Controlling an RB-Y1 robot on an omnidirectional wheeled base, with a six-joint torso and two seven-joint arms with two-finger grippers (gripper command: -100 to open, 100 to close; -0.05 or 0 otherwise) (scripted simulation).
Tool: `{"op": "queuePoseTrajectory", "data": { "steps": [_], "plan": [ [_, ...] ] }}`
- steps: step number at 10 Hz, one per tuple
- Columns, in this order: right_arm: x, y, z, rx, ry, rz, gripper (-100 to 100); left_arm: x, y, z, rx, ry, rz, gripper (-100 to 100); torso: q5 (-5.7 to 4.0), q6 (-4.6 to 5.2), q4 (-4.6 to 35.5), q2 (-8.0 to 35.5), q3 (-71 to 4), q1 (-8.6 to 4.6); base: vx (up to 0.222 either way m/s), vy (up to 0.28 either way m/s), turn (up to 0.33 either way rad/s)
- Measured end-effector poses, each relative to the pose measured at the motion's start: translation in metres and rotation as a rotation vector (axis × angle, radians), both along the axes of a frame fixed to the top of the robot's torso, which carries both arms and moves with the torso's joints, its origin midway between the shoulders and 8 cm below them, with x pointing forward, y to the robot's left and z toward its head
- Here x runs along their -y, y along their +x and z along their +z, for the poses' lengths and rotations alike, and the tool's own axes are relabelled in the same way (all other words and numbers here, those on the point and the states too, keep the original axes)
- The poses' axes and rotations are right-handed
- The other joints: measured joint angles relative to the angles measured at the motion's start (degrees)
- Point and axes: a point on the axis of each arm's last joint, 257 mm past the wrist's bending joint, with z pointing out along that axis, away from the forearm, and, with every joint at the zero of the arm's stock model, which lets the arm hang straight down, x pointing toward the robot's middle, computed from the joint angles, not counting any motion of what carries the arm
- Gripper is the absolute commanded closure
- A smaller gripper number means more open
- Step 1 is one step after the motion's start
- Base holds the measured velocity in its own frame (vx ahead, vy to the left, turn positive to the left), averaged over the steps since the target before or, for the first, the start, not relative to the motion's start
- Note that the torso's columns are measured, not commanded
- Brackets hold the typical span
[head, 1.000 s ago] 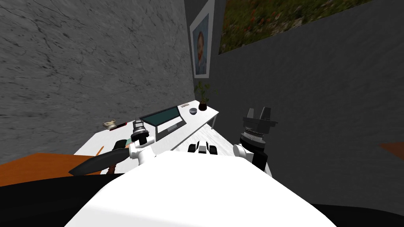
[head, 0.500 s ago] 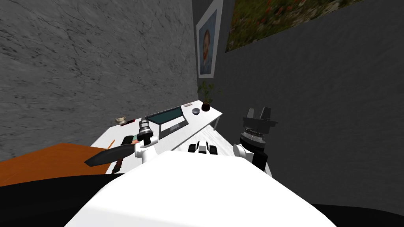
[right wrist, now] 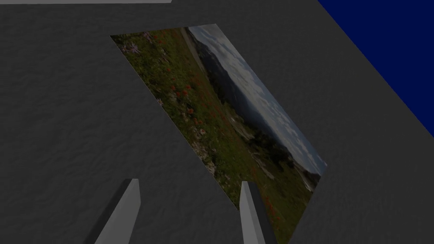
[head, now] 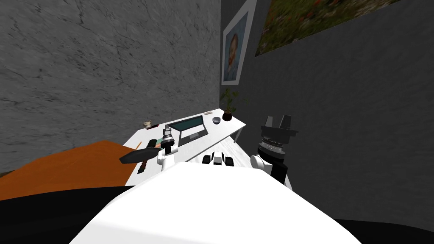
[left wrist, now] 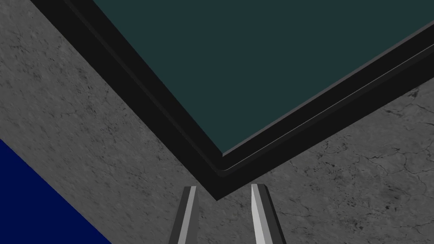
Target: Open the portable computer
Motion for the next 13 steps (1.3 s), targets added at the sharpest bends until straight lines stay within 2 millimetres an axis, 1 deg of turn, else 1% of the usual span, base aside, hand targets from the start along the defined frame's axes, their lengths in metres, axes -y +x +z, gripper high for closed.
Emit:
{"op": "queuePoseTrajectory", "data": {
  "steps": [1,2,3,4,5,6,7,9,10,11,12,13],
  "plan": [
    [0.000,0.000,0.000,0.000,0.000,0.000,0,0.008,0.003,0.001,0.008,0.016,-0.017,100,-0.08,0.26,0.01,-0.10,-0.07,-0.16,0.019,0.063,0.335],
    [0.000,0.000,0.000,0.000,0.000,0.000,0,0.028,0.012,-0.003,0.025,0.014,-0.043,100,-0.14,-0.03,0.02,-0.12,-0.09,-0.15,0.028,0.046,0.202],
    [0.000,0.000,0.000,0.000,0.000,0.000,0,0.044,0.018,-0.006,0.036,0.026,-0.068,100,-0.12,0.19,-0.01,-0.17,-0.12,-0.18,0.007,0.015,-0.015],
    [0.000,0.000,0.000,0.000,0.000,0.000,0,0.050,0.019,-0.006,0.042,0.040,-0.084,100,-0.20,0.31,0.01,-0.24,-0.17,-0.27,0.027,0.061,0.319],
    [0.000,0.000,0.000,0.000,0.000,0.000,0,0.066,0.028,-0.007,0.058,0.035,-0.108,100,-0.33,0.02,0.10,-0.20,-0.18,-0.21,0.047,0.053,0.207],
    [0.000,0.000,0.000,0.000,0.000,0.000,0,0.082,0.032,-0.009,0.070,0.046,-0.127,100,-0.22,0.18,0.01,-0.17,-0.13,-0.29,0.024,0.025,0.013],
    [0.000,0.000,0.000,0.000,0.000,0.000,0,0.089,0.031,-0.011,0.080,0.059,-0.138,100,-0.20,0.37,-0.05,-0.23,-0.15,-0.41,-0.004,0.011,-0.029],
    [0.000,0.000,0.000,0.000,0.000,0.000,0,0.093,0.029,-0.011,0.086,0.064,-0.148,100,-0.30,0.36,-0.01,-0.27,-0.19,-0.59,-0.009,0.002,-0.003],
    [0.000,0.000,0.000,0.000,0.000,0.000,0,0.092,0.030,-0.012,0.085,0.063,-0.149,100,-0.30,0.34,-0.01,-0.28,-0.20,-0.55,0.030,0.038,0.306],
    [0.000,0.000,0.000,0.000,0.000,0.000,0,0.104,0.038,-0.017,0.102,0.056,-0.168,100,-0.25,0.05,-0.03,-0.32,-0.22,-0.26,0.052,0.049,0.223],
    [0.000,0.000,0.000,0.000,0.000,0.000,0,0.121,0.039,-0.019,0.119,0.068,-0.185,100,-0.19,0.20,-0.05,-0.24,-0.17,-0.28,0.077,0.075,0.319],
    [0.000,0.000,0.000,0.000,0.000,0.000,0,0.143,0.042,-0.021,0.138,0.060,-0.198,100,-0.21,0.14,-0.07,-0.25,-0.17,-0.31,0.049,0.045,0.181]
  ]
}}
